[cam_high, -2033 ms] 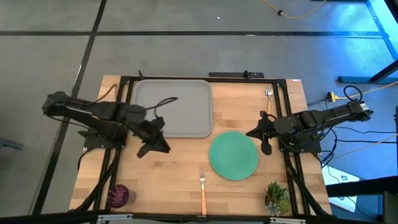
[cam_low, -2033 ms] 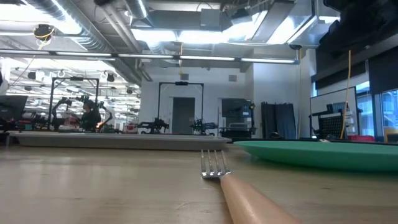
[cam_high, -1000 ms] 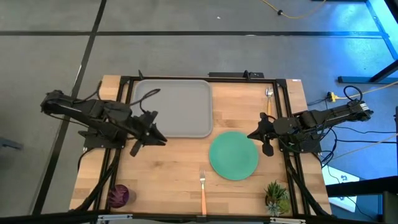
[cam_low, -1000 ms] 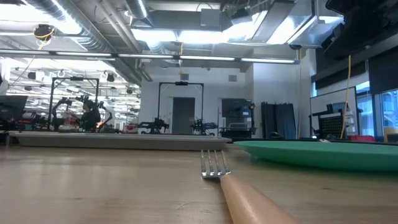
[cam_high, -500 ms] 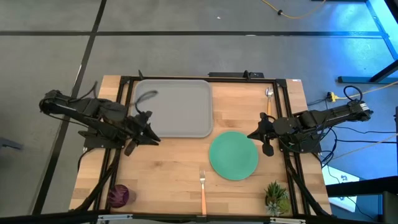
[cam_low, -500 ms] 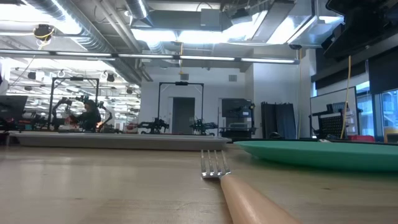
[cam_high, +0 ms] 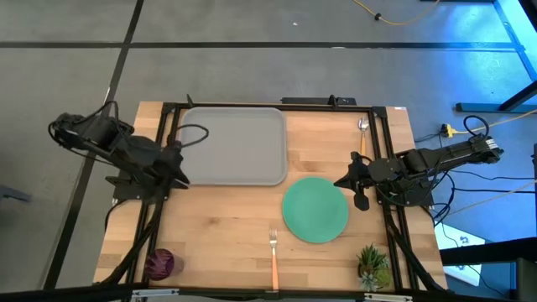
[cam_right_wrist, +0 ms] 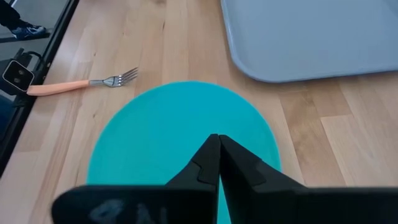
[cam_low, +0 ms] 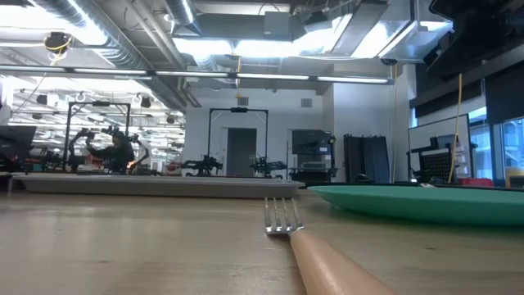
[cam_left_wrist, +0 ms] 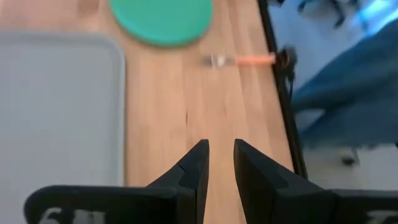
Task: Pick and place plate/cup/fork/spoon on tray
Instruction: Put the purple cup on the top left of the gray tray
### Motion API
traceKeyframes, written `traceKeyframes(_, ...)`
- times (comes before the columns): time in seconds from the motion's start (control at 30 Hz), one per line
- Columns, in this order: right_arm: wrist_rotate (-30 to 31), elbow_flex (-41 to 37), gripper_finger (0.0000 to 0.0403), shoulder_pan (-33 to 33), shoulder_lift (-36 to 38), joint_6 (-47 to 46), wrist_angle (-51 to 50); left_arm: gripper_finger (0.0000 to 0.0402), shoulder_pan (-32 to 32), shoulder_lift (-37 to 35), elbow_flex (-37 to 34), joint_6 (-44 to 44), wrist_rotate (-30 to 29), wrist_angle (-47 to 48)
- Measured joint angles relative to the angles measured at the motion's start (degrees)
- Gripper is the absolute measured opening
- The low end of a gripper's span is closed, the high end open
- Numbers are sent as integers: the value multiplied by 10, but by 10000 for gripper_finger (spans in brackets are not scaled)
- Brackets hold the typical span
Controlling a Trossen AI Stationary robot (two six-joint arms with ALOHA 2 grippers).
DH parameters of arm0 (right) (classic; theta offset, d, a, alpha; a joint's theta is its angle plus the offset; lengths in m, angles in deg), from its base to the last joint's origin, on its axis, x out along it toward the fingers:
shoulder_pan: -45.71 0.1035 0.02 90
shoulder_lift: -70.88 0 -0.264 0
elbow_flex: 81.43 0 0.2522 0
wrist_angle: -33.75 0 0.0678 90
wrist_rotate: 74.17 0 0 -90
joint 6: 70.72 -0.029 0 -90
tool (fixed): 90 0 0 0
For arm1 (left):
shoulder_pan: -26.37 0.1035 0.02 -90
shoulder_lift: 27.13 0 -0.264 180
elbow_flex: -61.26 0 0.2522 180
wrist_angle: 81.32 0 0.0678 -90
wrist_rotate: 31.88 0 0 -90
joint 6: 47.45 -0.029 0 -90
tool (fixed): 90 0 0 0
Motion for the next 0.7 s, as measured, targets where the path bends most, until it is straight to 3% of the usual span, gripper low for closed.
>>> traceKeyframes(0.13, 0, 0, 14, 0, 0, 0, -5, 67, -29, 46, 37, 53, 45, 69)
traceKeyframes(0.37, 0, 0, 14, 0, 0, 0, -15, 67, -101, 94, 47, 127, 111, 90)
traceKeyframes(0.57, 0, 0, 14, 0, 0, 0, -21, 67, -182, 139, 47, 168, 104, 89)
traceKeyframes(0.7, 0, 0, 14, 0, 0, 0, -21, 67, -233, 172, 47, 177, 69, 86)
